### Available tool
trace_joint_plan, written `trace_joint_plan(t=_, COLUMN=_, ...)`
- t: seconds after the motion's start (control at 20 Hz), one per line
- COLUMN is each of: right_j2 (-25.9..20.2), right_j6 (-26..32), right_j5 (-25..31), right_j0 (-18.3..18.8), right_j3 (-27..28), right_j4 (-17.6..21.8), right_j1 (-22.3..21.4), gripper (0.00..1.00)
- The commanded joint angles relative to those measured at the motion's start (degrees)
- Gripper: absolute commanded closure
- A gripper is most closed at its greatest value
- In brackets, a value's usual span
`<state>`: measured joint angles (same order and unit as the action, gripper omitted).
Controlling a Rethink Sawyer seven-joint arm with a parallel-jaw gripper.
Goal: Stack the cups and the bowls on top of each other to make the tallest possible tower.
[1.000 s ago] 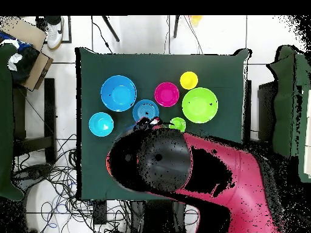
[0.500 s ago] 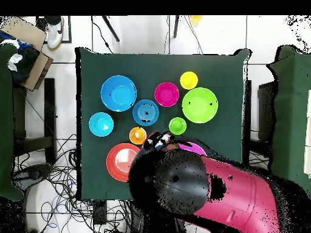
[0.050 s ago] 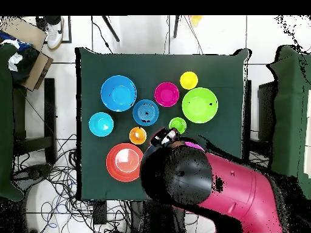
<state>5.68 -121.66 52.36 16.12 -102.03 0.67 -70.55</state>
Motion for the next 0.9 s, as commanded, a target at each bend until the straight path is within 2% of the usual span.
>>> trace_joint_plan(t=0.05, right_j2=-8.06, right_j6=10.87, right_j5=-4.92, right_j0=1.66, right_j3=-4.82, right_j4=4.01, right_j1=8.12, gripper=0.00)
trace_joint_plan(t=0.4, right_j2=-9.98, right_j6=9.83, right_j5=-8.46, right_j0=2.56, right_j3=-3.44, right_j4=6.11, right_j1=11.71, gripper=0.00)
trace_joint_plan(t=0.9, right_j2=-11.40, right_j6=7.41, right_j5=-10.54, right_j0=3.46, right_j3=-3.22, right_j4=7.31, right_j1=15.01, gripper=0.00)
